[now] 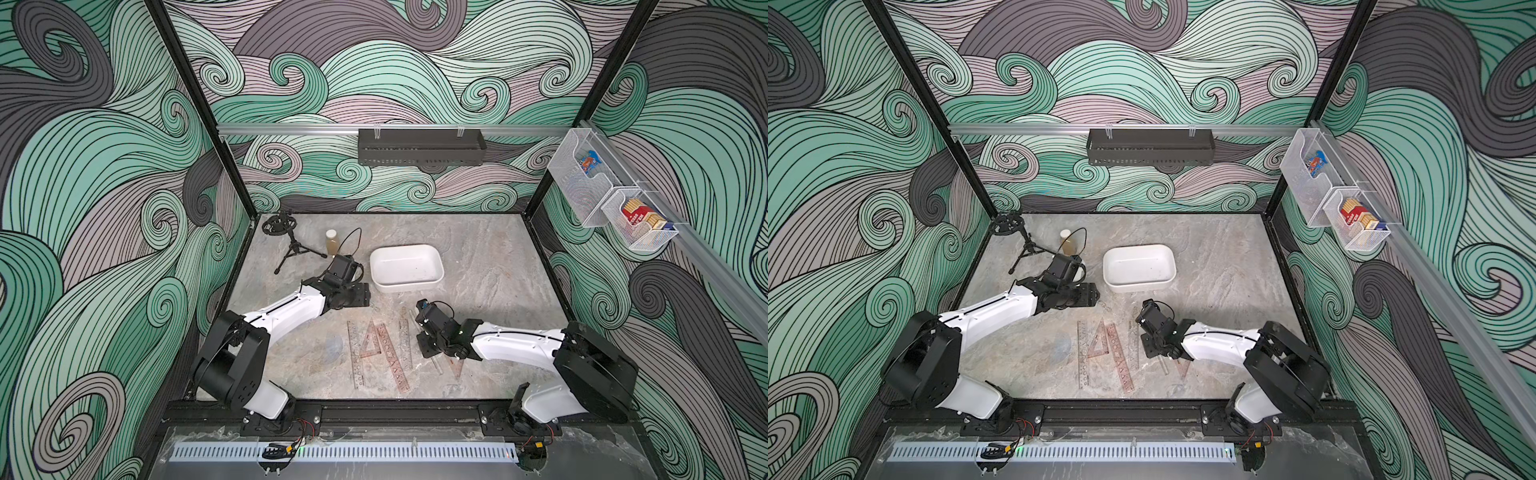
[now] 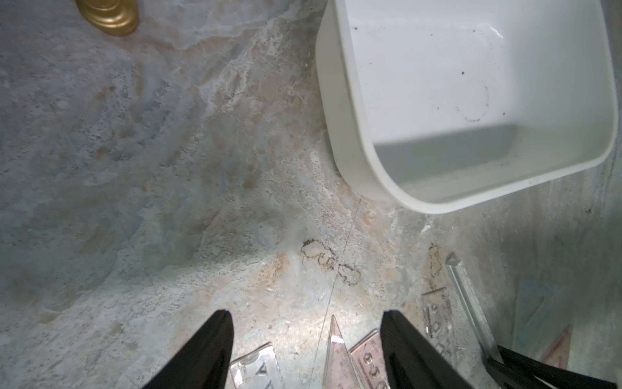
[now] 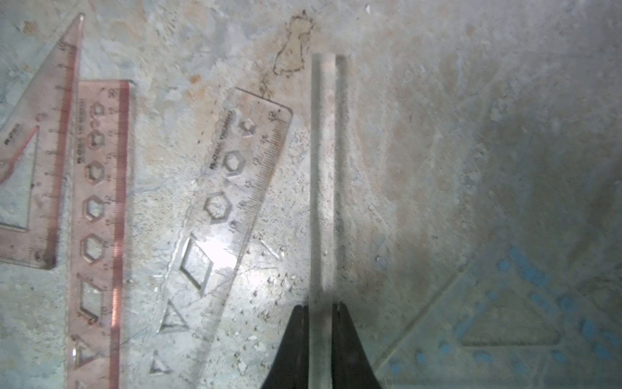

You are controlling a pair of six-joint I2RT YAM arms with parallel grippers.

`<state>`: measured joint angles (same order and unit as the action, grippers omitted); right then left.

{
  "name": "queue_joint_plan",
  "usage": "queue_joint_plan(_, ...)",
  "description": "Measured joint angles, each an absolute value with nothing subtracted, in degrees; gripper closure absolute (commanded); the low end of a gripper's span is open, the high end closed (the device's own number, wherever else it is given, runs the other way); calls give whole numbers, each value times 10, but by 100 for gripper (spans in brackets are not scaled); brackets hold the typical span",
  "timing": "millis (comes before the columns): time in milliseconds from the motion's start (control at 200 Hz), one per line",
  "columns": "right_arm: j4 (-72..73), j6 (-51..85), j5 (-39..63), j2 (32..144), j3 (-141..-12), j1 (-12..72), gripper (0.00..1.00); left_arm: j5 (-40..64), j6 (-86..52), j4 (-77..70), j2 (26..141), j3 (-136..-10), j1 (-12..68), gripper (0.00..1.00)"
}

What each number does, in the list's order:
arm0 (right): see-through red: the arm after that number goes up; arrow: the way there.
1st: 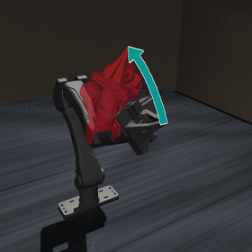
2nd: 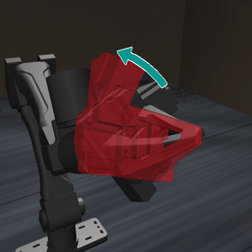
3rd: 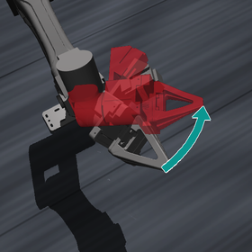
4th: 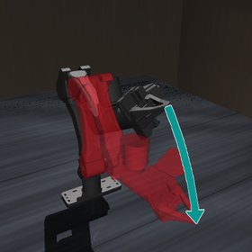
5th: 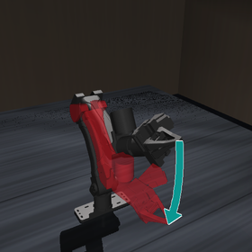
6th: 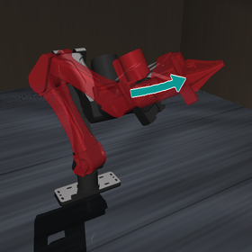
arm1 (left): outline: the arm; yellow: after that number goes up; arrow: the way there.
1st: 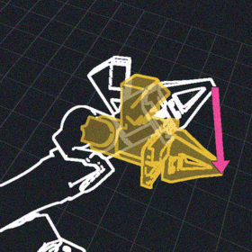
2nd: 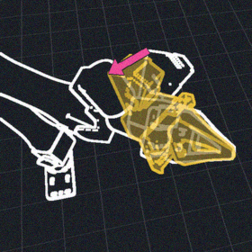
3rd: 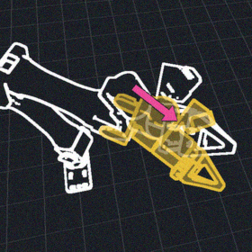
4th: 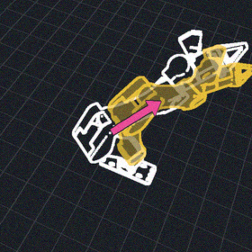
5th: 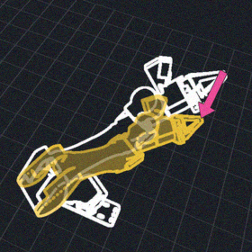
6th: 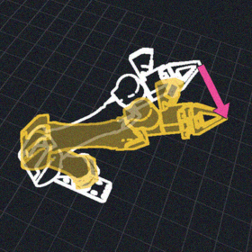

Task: Put the scattered rulers into the storage box
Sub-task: Pick up the ruler from the center of the board.

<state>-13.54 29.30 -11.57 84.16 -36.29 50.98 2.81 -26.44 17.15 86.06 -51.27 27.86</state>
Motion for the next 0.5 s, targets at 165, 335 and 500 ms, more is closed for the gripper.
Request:
queue_joint_plan(165,-171,288,-93,837,-380,510,100,32,-264,173,857,-513,277,27)
queue_joint_plan(335,-222,237,-83,799,-430,505,100,39,-264,183,824,-513,277,27)
queue_joint_plan(500,-236,120,-69,777,-512,475,100,45,-264,184,773,-513,276,27)
